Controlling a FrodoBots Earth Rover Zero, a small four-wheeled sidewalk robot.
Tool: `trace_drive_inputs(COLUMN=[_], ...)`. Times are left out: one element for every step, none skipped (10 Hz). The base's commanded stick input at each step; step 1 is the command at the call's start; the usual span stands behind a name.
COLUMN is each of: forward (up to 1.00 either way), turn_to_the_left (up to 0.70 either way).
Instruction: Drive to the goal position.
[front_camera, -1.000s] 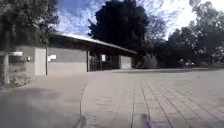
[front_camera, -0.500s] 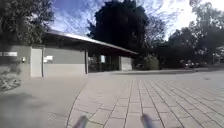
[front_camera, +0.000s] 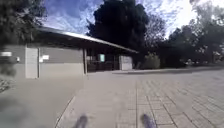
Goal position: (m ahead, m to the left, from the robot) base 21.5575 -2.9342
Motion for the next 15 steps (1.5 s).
trace_drive_inputs(forward=[1.0, 1.0, 1.0, 1.0, 1.0, 1.0, 1.0, 1.0, 1.0, 1.0, 1.0, 1.0, 1.0, 1.0, 1.0], turn_to_the_left=[0.0, 0.0, 0.0, 0.0, 0.0, 0.0, 0.0, 0.0, 0.0, 0.0, 0.0, 0.0, 0.0, 0.0, 0.0])
